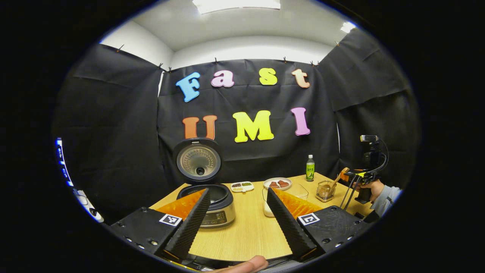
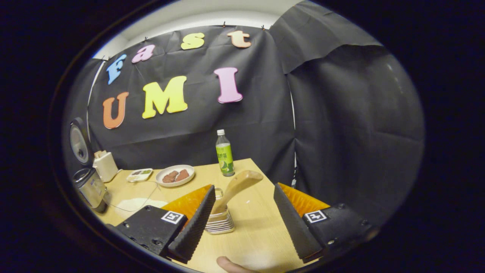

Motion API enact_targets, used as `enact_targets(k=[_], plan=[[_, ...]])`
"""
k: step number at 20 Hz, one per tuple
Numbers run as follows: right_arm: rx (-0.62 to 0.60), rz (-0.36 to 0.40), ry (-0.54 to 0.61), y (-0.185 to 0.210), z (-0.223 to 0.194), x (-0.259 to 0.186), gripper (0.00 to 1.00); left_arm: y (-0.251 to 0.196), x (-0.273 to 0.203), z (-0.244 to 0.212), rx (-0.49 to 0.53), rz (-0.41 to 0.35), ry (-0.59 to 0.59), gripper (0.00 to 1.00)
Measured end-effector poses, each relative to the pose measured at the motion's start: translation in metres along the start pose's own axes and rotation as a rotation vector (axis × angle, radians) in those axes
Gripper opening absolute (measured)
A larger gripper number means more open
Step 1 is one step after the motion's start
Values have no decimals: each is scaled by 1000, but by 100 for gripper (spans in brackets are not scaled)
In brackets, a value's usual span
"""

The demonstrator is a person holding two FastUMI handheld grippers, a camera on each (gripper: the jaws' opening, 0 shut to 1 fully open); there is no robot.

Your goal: Close the left gripper, press the button to open the rice cooker; take a wooden spoon from the chopstick holder with the right hand, scoop a spoonful of rice and pour it into the rice cooker, then put the wooden spoon back into the chopstick holder.

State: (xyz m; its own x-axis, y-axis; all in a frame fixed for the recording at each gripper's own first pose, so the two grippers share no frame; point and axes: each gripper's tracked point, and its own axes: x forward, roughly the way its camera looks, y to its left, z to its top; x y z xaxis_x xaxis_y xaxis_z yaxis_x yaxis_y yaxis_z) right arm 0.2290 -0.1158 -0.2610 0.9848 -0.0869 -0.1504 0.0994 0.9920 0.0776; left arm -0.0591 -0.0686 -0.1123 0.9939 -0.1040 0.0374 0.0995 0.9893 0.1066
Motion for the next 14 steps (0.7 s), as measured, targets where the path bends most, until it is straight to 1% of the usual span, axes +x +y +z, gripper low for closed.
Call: enact_targets(k=[1,2,5,6,7,8,10,11,12,13,14], plan=[[-8,0,-13,0,0,8,98,-4,3,-6,13,-18,10,95],[-13,14,-27,3,1,15,95,-5,6,-13,21,-22,26,95],[-14,81,28,19,-15,35,73,-3,14,-28,20,-14,50,96],[-24,89,54,21,-23,41,72,-6,16,-31,9,-23,53,96],[-29,102,64,24,-24,45,72,-13,17,-34,-3,-48,63,95],[-33,115,57,28,-21,48,71,-17,18,-38,-8,-66,75,96],[-48,139,35,36,-14,50,65,-16,20,-42,5,-64,85,96],[-47,154,29,40,-12,51,51,-15,20,-42,18,-60,85,96],[-35,188,24,50,-8,47,40,-14,20,-42,28,-56,79,96],[-35,198,29,58,-6,44,28,-14,19,-41,34,-54,73,96],[-36,184,22,56,-4,45,23,-13,18,-40,34,-52,70,96]])
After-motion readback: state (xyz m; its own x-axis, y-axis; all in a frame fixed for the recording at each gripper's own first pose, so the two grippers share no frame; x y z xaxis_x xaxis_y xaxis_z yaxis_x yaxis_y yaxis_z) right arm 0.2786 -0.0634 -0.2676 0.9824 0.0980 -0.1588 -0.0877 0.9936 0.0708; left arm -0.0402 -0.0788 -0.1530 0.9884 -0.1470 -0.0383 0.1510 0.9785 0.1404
